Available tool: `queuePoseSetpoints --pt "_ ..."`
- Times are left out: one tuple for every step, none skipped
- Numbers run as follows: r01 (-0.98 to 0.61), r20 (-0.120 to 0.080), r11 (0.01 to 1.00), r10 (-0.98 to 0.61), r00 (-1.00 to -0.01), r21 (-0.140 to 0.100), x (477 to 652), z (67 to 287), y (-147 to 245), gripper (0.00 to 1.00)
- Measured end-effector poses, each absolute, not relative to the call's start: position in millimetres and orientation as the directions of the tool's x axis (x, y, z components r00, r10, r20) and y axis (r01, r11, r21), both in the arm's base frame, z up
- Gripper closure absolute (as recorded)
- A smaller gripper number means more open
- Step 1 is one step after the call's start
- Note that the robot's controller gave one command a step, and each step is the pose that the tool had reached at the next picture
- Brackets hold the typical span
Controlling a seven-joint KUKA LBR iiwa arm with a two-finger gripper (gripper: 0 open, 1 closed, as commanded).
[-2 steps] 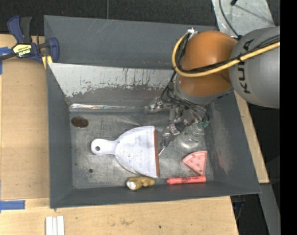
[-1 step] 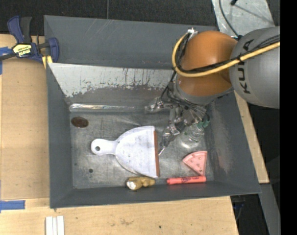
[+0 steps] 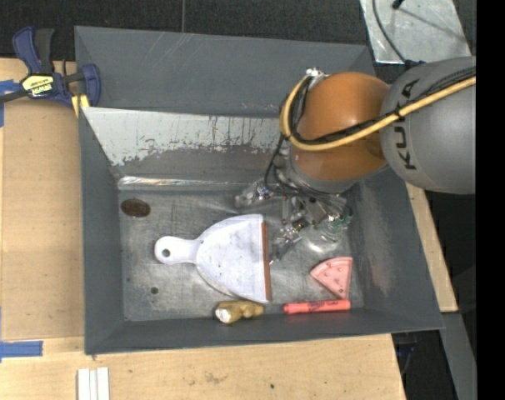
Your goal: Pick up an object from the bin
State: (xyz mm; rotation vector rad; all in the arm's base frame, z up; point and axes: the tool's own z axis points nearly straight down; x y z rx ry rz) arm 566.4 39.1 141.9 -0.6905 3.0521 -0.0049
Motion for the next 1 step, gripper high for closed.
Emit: queuePoseSetpoints --pt "-0.538 -0.005 0.843 -0.538 -0.843 0.000 625.1 95.8 55.4 1.00"
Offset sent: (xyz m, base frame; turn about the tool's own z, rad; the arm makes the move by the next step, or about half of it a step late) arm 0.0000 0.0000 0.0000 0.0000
